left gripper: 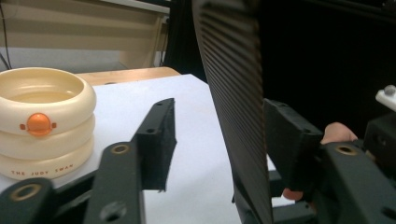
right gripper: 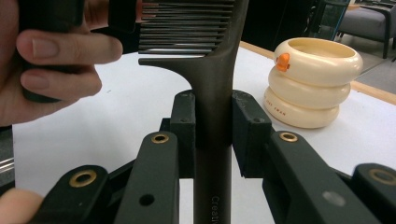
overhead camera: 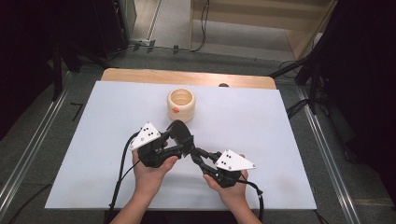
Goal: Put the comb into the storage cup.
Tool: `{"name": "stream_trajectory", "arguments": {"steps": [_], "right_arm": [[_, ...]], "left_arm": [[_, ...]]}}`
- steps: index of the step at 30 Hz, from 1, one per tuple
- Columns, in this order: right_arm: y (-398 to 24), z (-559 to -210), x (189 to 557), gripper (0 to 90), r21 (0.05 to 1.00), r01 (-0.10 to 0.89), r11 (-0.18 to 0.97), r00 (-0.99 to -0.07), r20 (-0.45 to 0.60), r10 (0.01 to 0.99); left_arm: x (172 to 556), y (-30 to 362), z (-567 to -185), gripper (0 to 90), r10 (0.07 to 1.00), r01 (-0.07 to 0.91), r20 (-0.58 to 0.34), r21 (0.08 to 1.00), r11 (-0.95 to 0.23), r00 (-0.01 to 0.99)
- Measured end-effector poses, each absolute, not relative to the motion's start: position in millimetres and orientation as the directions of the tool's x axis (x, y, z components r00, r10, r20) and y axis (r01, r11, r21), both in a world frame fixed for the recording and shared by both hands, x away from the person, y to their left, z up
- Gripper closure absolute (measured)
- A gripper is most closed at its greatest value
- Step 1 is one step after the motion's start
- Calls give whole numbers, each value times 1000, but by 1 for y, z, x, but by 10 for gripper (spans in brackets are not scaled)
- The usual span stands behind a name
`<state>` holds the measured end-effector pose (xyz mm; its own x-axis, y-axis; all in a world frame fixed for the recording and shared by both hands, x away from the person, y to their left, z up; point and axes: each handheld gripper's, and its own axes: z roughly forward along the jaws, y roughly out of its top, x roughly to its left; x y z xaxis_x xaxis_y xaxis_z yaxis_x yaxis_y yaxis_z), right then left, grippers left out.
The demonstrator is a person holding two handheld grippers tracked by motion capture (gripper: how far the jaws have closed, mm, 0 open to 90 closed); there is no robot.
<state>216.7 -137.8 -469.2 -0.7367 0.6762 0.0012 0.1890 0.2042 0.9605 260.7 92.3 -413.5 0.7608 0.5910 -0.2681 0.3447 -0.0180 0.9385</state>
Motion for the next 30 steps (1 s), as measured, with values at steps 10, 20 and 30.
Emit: {"name": "stream_trajectory", "arguments": {"steps": [10, 20, 30], "right_arm": [[-135, -470, 215, 709, 960, 182, 215, -728, -16, 686], [-133, -473, 217, 708, 957, 180, 226, -717, -29, 696], [-133, -476, 219, 705, 958, 187, 220, -723, -18, 691]], "left_arm": [[260, 90, -415, 656, 616, 376, -287, 926, -18, 734], [263, 88, -417, 789, 584, 399, -317, 917, -12, 747], [265, 88, -418, 846, 521, 413, -350, 911, -5, 779]]}}
